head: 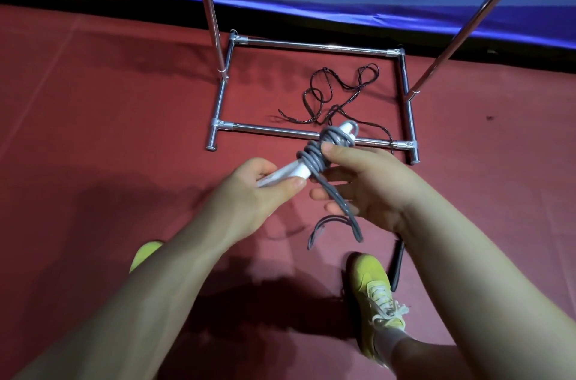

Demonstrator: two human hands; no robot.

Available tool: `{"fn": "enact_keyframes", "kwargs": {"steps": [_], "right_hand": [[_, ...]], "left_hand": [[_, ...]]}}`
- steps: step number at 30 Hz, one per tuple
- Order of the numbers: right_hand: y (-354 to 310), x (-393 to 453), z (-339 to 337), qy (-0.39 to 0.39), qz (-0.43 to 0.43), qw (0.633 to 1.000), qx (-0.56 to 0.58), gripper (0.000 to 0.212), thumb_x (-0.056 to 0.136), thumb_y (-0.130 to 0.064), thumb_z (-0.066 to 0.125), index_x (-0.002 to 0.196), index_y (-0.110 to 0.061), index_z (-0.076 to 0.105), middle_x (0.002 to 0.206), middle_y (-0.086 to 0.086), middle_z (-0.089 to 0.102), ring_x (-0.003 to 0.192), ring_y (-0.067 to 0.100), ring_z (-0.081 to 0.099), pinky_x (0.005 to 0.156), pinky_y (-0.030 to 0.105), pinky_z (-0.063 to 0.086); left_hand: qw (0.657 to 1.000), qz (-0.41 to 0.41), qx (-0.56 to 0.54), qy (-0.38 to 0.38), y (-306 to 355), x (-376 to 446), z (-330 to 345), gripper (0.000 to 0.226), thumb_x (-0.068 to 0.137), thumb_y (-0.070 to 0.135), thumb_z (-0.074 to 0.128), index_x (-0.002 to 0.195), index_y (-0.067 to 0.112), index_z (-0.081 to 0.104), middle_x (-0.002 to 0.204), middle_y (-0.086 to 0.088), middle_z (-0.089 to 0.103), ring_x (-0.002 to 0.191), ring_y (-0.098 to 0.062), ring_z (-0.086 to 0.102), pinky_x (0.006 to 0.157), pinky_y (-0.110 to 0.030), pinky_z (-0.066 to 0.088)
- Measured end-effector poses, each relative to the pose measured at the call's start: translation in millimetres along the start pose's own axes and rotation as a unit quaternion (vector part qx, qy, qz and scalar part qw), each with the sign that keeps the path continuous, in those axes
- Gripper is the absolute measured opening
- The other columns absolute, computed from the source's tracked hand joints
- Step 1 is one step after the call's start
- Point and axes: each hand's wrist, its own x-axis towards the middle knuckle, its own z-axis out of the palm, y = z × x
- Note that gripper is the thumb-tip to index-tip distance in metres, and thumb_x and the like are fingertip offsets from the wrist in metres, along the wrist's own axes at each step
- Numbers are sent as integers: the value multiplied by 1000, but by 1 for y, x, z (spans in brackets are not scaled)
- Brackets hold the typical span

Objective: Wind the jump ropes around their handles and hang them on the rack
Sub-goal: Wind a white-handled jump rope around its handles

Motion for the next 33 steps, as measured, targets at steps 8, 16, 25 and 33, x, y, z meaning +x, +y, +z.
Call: {"fn": "enact_keyframes", "kwargs": {"steps": [8,16,25,33], "right_hand": [[2,2,7,14,-59,998,35,7,90,-21,58,89,-17,63,81,4,69,66,19,65,64,30,49],[-1,4,12,18,-126,987,100,19,72,-23,53,77,-9,66,86,22,57,82,32,47,76,44,36],[-5,-2,7,-93,-110,984,109,29,83,-24,62,102,-1,61,82,12,66,64,23,61,58,31,54],[3,0,2,-45,-39,998,-6,27,97,-26,48,103,-3,60,80,11,64,57,16,62,45,20,47]], "left_hand": [[998,43,10,49,0,-2,0,53,42,65,66,79,29,52,64,-8,63,60,-30,60,57,-43,48],[893,-150,-343,-250,26,-16,-7,54,86,48,35,97,5,66,77,-23,68,58,-30,64,56,-35,50],[820,-174,-408,-361,24,-14,-13,53,76,60,36,88,11,54,57,-1,43,42,-12,33,43,-22,22],[928,-162,-215,-258,23,-12,-12,62,87,62,25,80,8,55,52,-2,46,37,-13,33,46,-25,8]]}}
